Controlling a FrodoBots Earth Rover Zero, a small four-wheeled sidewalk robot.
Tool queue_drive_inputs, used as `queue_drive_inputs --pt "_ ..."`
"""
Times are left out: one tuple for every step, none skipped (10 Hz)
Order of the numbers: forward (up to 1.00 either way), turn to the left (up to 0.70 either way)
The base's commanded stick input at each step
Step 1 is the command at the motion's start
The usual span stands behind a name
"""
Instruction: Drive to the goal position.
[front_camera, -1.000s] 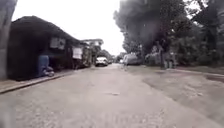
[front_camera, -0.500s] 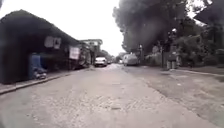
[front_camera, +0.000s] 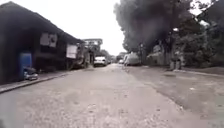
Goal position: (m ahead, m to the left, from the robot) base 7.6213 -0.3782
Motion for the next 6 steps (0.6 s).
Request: queue_drive_inputs --pt "1.0 0.0" --pt "1.0 0.0" --pt "1.0 0.0" --pt "1.0 0.0" --pt "1.0 0.0" --pt "1.0 0.0"
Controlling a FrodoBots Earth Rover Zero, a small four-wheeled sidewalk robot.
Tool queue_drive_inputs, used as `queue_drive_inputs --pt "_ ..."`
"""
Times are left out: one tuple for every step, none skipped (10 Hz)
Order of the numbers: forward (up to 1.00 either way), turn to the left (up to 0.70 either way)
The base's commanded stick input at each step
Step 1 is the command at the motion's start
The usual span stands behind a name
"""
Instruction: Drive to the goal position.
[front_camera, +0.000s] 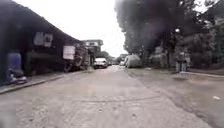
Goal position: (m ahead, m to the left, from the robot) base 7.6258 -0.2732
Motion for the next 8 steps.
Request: queue_drive_inputs --pt "1.0 0.0" --pt "1.0 0.0" --pt "1.0 0.0" --pt "1.0 0.0" --pt "1.0 0.0" --pt "1.0 0.0" --pt "1.0 0.0" --pt "1.0 0.0"
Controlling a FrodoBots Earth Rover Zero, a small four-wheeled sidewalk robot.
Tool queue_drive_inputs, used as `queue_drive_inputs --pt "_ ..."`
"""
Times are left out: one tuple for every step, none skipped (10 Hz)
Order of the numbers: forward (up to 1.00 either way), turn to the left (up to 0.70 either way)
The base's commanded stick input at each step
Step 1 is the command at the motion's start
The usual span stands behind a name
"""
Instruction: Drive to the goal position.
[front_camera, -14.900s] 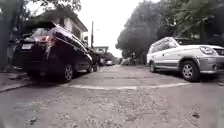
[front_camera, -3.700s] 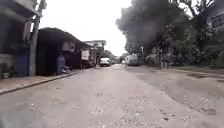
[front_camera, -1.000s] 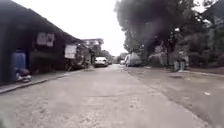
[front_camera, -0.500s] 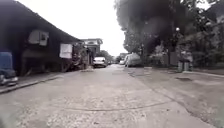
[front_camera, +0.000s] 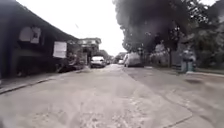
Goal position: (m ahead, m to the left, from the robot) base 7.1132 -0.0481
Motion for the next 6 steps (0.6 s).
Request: queue_drive_inputs --pt "1.0 0.0" --pt "1.0 0.0" --pt "1.0 0.0" --pt "1.0 0.0" --pt "1.0 0.0" --pt "1.0 0.0"
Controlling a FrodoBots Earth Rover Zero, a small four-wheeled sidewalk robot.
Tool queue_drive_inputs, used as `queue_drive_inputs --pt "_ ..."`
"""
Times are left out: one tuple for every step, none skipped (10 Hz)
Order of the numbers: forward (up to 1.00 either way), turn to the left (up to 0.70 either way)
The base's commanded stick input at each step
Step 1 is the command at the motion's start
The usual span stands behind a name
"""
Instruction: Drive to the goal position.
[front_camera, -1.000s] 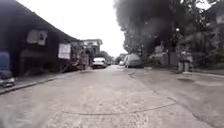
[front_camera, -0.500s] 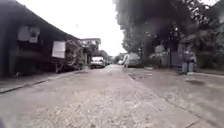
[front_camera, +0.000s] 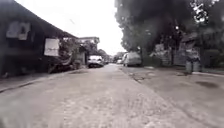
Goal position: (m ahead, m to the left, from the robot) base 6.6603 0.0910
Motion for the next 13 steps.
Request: queue_drive_inputs --pt "1.0 0.0" --pt "1.0 0.0" --pt "1.0 0.0" --pt "1.0 0.0" --pt "1.0 0.0" --pt "1.0 0.0" --pt "1.0 0.0" --pt "1.0 0.0" --pt "1.0 0.0" --pt "1.0 0.0" --pt "1.0 0.0" --pt "1.0 0.0" --pt "1.0 0.0"
